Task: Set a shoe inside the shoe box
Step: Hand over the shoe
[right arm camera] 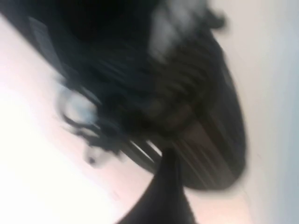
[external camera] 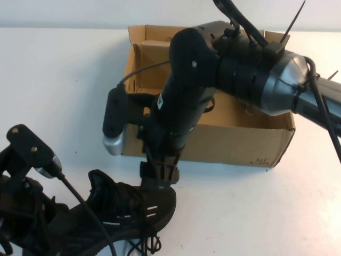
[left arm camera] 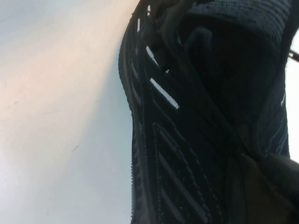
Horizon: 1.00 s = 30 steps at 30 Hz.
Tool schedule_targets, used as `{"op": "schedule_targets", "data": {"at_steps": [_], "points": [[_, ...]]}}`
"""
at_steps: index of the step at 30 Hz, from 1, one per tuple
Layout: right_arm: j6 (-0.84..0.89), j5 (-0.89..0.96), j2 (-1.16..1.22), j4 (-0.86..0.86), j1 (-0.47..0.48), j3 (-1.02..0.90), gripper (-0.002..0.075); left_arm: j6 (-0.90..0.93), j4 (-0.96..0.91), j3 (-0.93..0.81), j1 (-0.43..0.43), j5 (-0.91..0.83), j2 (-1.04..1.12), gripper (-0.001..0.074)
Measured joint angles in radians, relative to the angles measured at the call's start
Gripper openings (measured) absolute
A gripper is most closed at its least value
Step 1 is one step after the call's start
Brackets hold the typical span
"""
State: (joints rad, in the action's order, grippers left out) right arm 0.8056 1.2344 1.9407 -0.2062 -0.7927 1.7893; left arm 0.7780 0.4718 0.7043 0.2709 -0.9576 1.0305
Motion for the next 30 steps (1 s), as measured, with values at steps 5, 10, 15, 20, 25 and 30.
{"op": "schedule_targets", "data": {"at_steps": [5,10,15,20,25,30], "points": [[0.151,0.000,-0.001,-0.200,0.000,0.000,0.0573,0.000,0.000,0.000,0.000,0.000,0.000,0.0037],[0.208,0.000,-0.001,-0.238,-0.002,0.000,0.0572,-0.002,0.000,0.000,0.000,0.000,0.000,0.0037],[0.211,0.000,-0.001,-0.266,-0.002,0.000,0.0571,-0.002,-0.002,0.000,0.000,-0.004,0.000,0.0036],[0.220,0.000,-0.001,-0.233,-0.002,0.000,0.0571,-0.004,-0.006,0.000,0.000,-0.017,0.000,0.0039],[0.272,0.000,-0.001,-0.192,-0.002,0.000,0.0571,-0.004,-0.010,0.000,0.000,-0.030,0.000,0.0036],[0.399,0.000,-0.001,-0.272,0.004,0.000,0.0571,-0.004,-0.012,0.000,0.000,-0.034,0.000,0.0036]]}}
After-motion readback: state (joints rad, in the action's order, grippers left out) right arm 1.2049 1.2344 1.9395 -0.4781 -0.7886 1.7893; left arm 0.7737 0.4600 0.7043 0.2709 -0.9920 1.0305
